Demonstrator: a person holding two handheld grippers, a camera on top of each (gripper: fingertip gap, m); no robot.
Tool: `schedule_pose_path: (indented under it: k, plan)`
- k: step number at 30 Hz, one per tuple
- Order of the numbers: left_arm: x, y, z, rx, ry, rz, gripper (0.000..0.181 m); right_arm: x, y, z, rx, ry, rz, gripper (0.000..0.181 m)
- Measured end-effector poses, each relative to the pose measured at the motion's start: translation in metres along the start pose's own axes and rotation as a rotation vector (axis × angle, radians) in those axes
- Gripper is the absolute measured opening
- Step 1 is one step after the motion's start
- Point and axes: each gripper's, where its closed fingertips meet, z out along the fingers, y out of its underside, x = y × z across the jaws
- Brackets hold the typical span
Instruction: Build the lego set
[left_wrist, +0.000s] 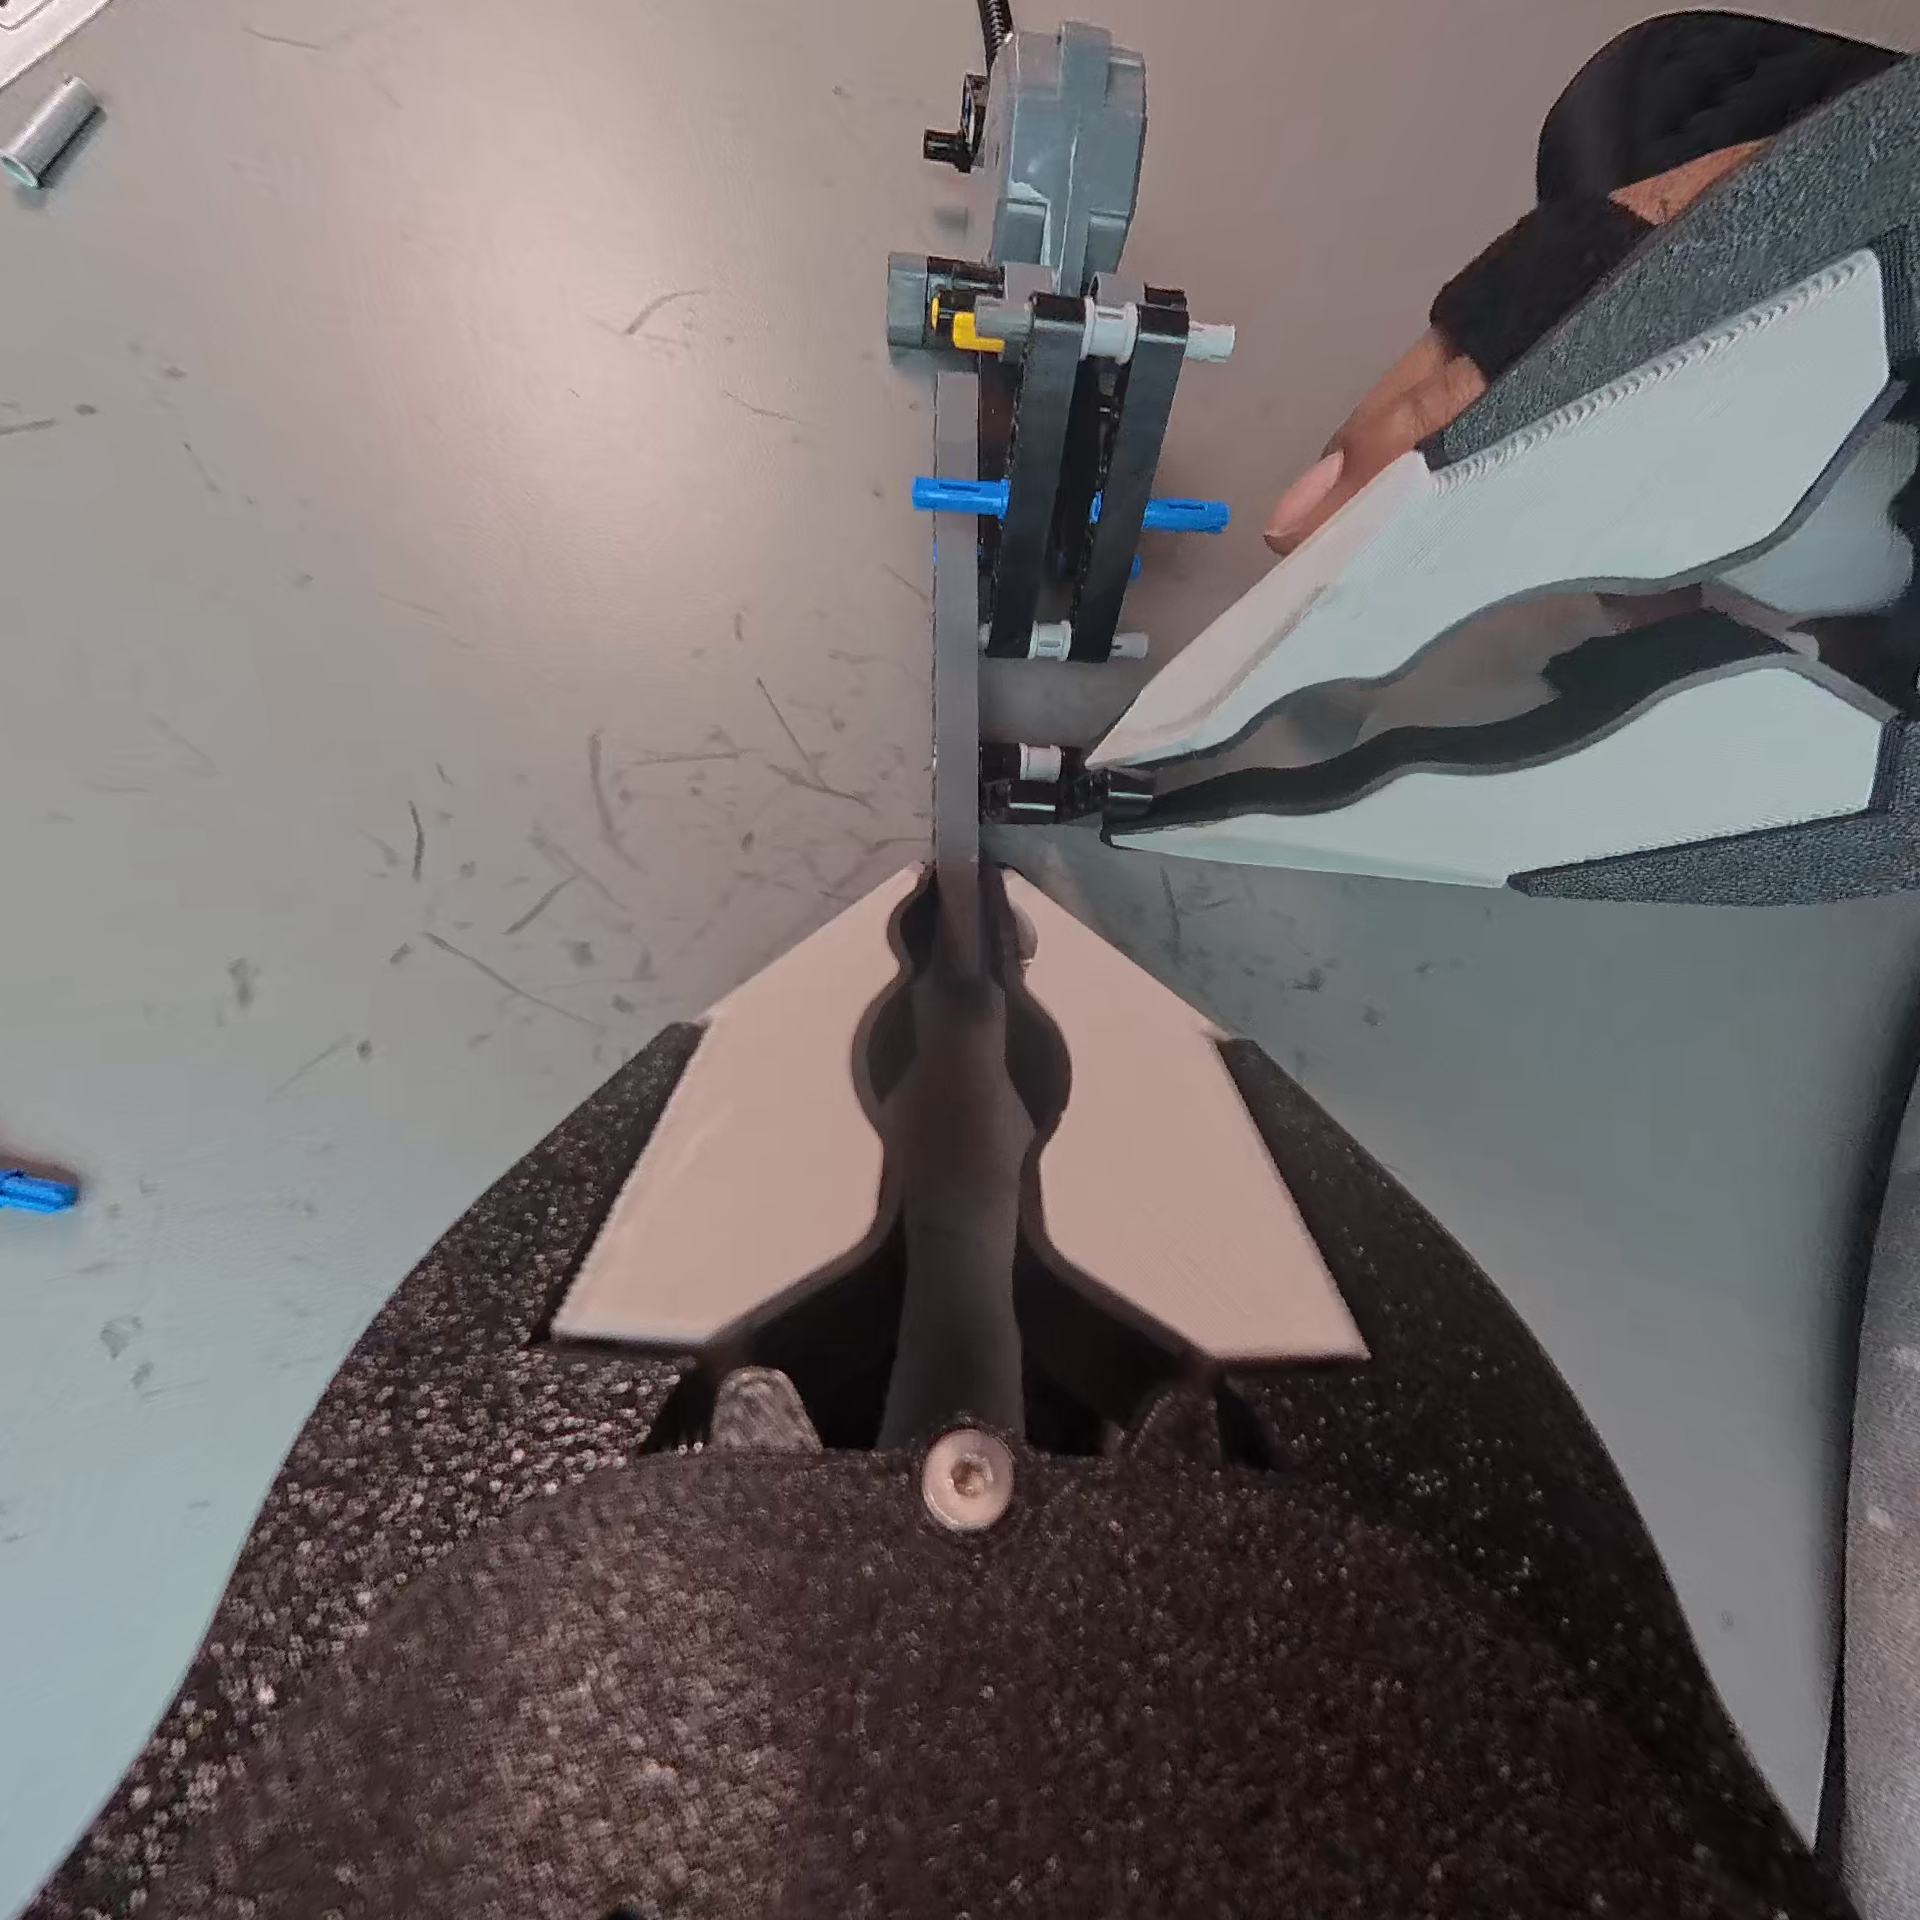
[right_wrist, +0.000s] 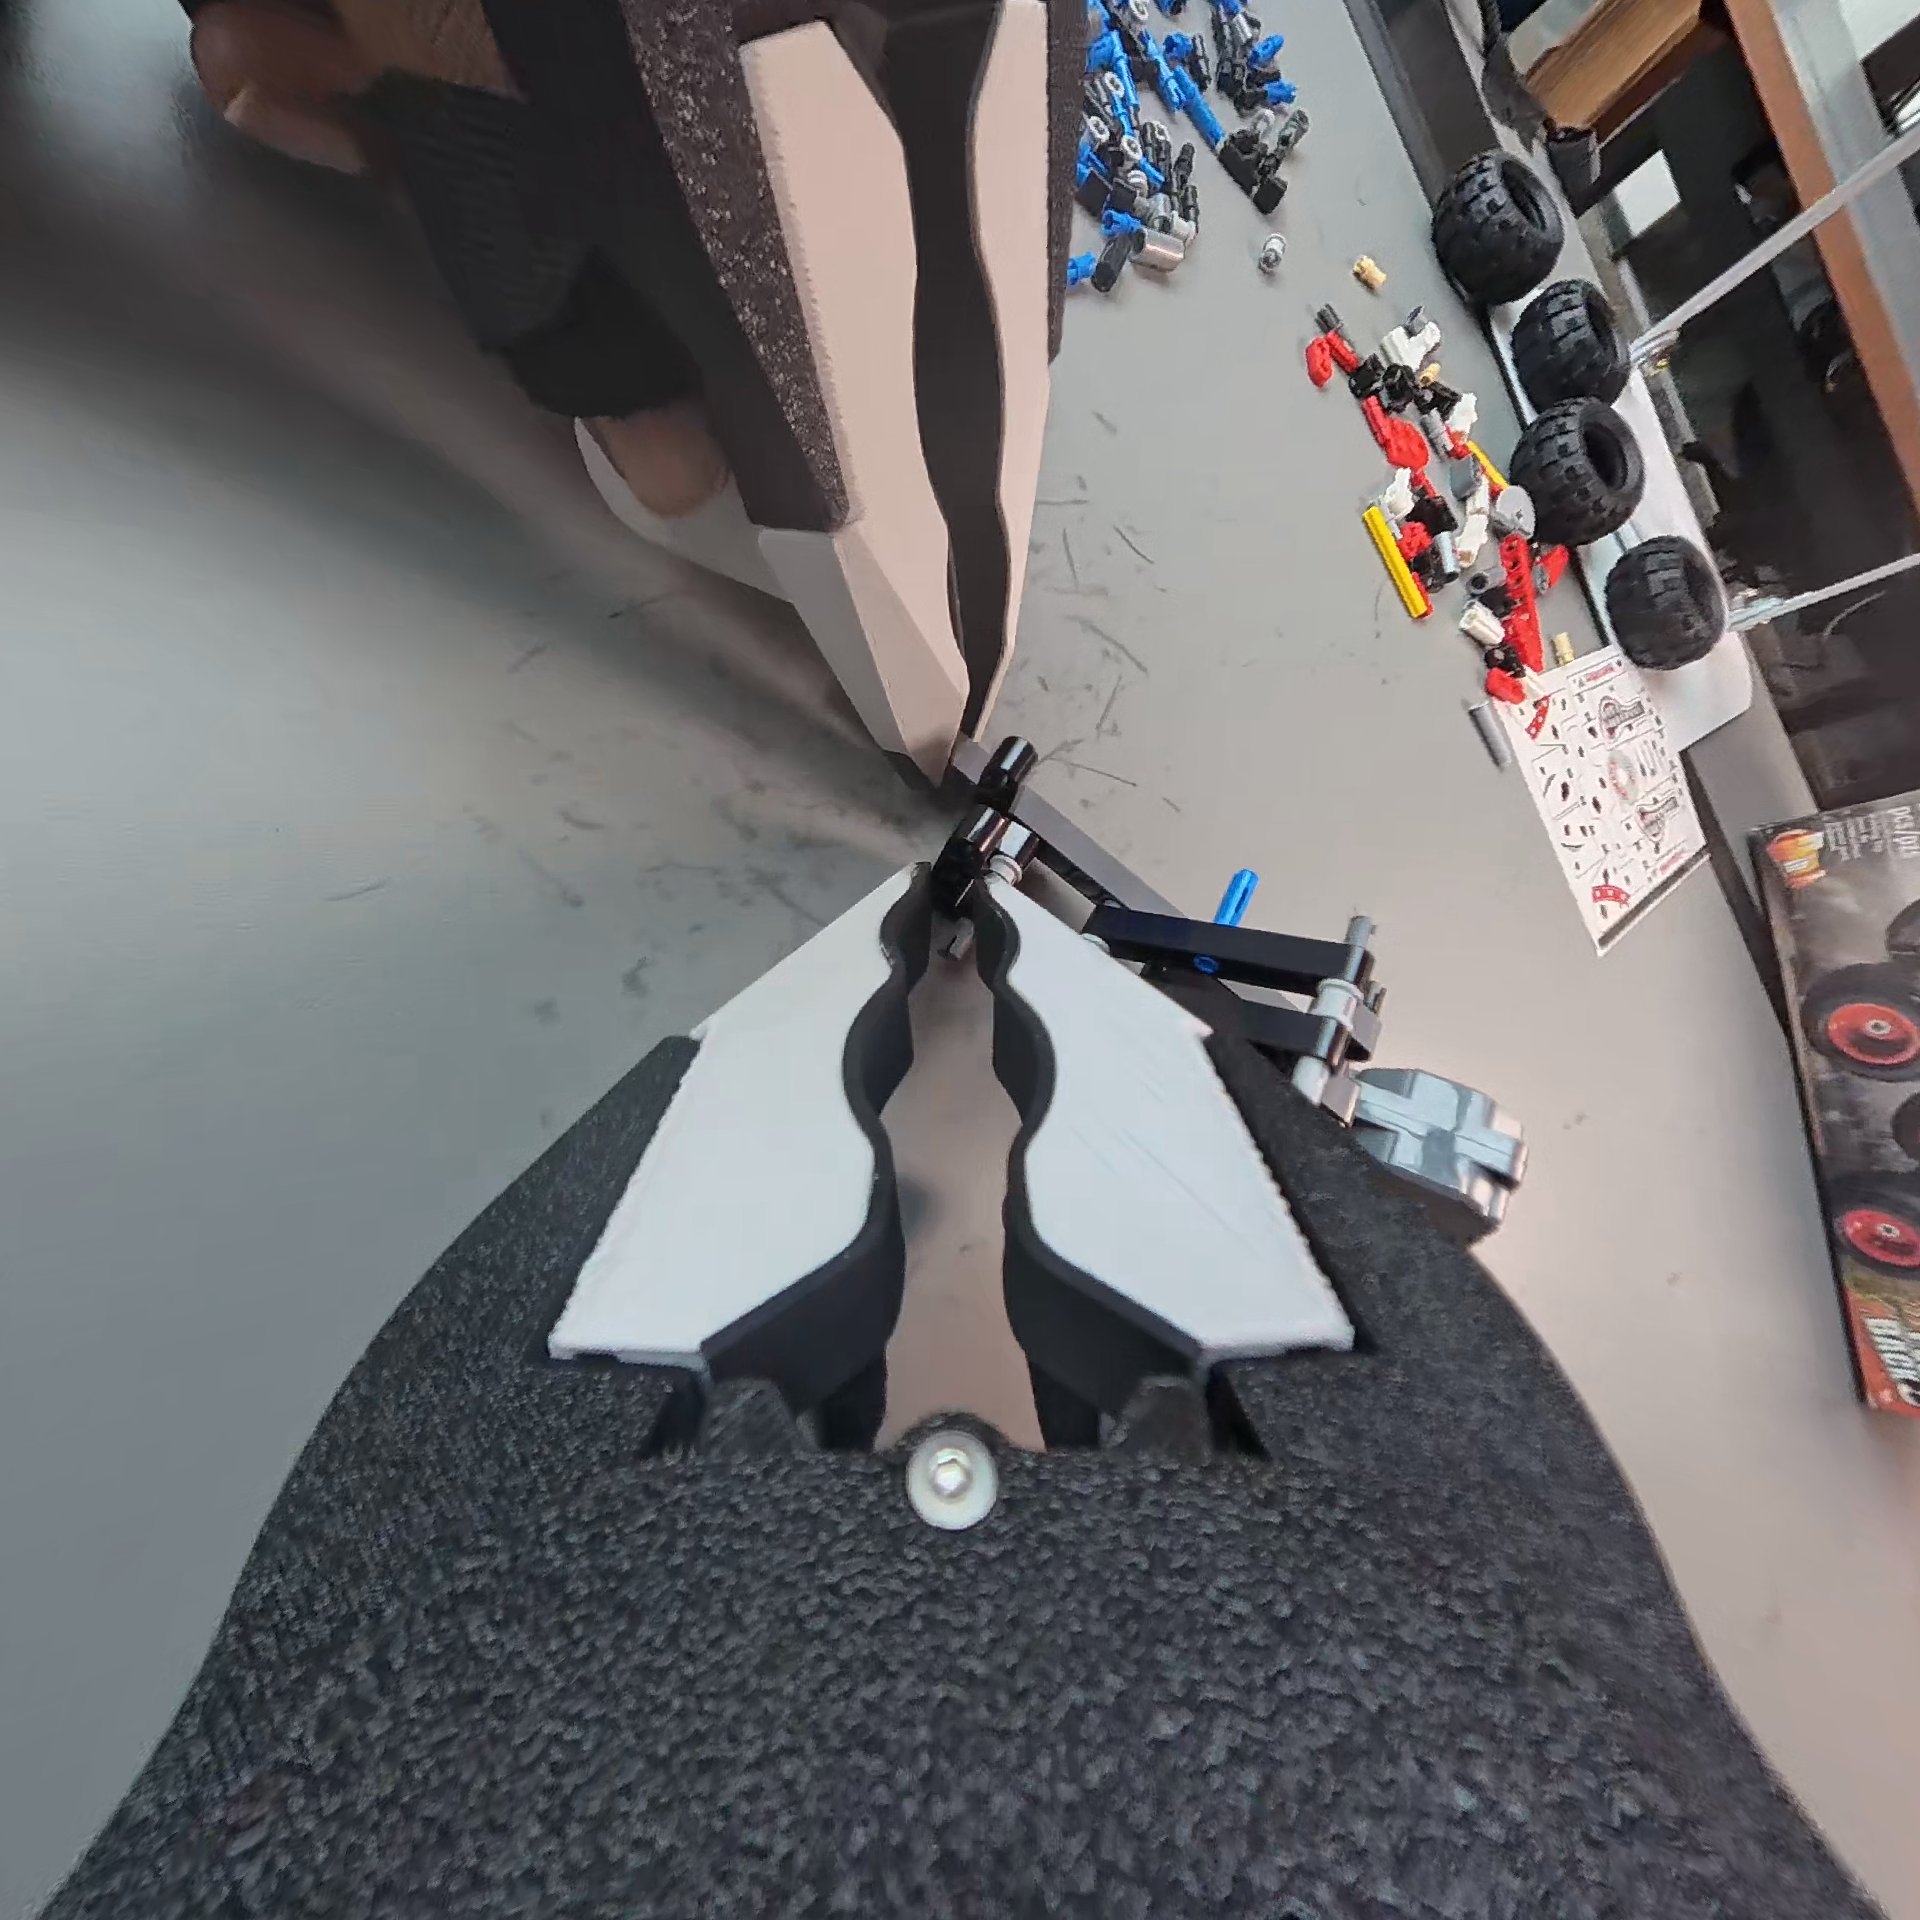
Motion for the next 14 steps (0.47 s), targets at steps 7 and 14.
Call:
schedule_pose_path:
  k: [7, 14]
  plan:
    - [-0.001, 0.001, -0.001, -0.006, 0.002, -0.006, 0.011, 0.006, 0.003, 0.000, 0.035, -0.055, 0.298, 0.006]
    - [-0.003, 0.000, -0.001, 0.006, -0.015, 0.028, 0.012, 0.025, -0.008, -0.016, 0.109, -0.063, 0.327, 0.010]
